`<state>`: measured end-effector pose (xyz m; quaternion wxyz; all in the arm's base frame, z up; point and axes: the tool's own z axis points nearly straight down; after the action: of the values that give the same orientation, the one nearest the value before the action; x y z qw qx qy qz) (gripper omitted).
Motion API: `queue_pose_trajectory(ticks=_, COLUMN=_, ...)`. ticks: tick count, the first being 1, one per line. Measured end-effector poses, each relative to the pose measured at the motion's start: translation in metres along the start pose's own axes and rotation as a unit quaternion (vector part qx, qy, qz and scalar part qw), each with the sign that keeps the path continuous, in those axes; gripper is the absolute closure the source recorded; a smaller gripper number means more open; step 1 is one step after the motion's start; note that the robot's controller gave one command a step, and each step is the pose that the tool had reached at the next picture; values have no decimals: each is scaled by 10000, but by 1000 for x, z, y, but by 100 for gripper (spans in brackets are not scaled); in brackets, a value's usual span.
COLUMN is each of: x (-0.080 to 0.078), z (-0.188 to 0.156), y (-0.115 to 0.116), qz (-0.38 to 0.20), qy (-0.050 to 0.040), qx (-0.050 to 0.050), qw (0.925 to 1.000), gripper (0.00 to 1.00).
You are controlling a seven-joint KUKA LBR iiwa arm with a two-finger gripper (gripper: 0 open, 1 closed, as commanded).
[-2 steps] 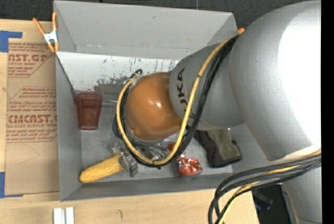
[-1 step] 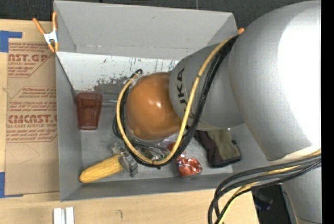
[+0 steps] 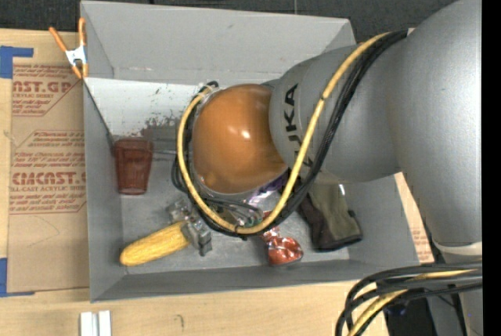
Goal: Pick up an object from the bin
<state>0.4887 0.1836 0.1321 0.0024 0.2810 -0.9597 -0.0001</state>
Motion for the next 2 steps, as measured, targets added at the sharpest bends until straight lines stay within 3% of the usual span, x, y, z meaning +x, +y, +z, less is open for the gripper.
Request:
queue_pose_trajectory(ticks=1, x=-4, z=-44, y=2, qz=-8, qy=-49, qx=11, qw=10000, gripper=100)
queue_pose_trajectory(ticks=2, x=-14, z=-23, y=-6, qz=-911, qy=-35, qx=11, qw=9958, gripper=100)
